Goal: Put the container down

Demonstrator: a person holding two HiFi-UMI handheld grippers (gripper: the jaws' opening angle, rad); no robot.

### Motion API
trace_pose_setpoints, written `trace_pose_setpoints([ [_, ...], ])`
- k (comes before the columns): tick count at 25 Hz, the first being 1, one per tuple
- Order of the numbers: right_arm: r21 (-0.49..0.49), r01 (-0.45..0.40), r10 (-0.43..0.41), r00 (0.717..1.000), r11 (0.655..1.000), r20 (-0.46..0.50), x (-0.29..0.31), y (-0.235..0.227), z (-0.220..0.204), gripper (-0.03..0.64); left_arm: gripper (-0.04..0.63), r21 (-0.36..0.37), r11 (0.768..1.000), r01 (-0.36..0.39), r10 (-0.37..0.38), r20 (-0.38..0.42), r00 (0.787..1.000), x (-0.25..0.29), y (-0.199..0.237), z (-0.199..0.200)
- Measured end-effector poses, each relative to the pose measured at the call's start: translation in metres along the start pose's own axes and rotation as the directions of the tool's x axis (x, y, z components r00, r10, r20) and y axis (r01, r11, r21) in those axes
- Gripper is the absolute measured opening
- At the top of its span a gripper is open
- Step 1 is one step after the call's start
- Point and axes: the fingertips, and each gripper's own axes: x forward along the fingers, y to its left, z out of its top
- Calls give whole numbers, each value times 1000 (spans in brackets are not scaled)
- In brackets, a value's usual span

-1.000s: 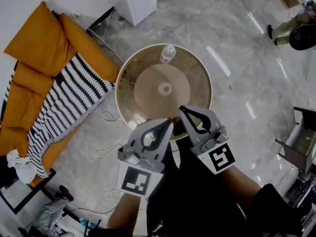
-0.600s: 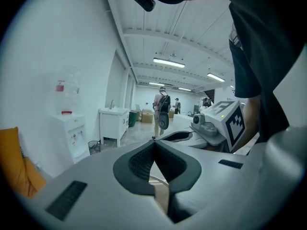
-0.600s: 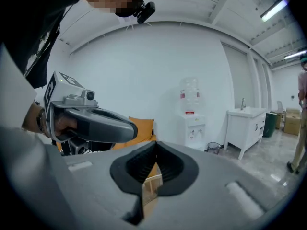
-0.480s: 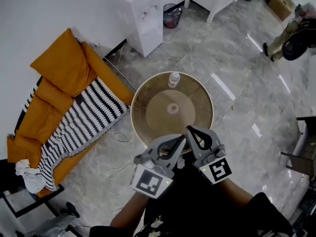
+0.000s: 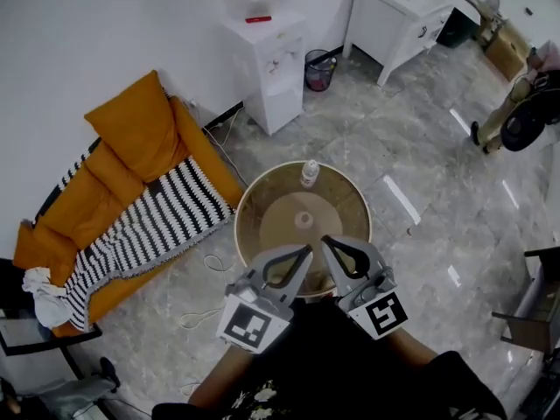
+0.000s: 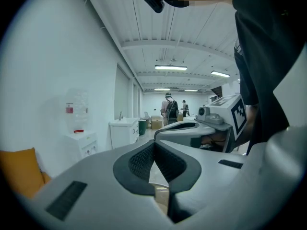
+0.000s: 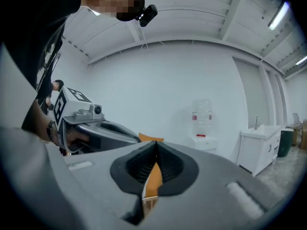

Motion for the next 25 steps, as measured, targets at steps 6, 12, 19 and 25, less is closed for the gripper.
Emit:
trace_pose_setpoints([
  [6, -48, -84, 86, 996, 995, 32, -11, 5, 26, -5, 3, -7, 996, -94, 94, 20, 995, -9, -5, 24],
  [12, -79, -137, 141, 989, 987, 49, -16, 4, 41, -6, 3, 19, 987, -161, 160, 29, 987, -10, -10, 32],
  [19, -86, -155, 160, 986, 984, 52, -23, -1, 43, -6, 3, 31, 979, -201, 200, 29, 979, -9, -11, 38],
  [25, -89, -186, 191, 981, 978, 46, -23, 7, 42, -6, 3, 27, 975, -223, 222, 23, 975, -14, -11, 37],
])
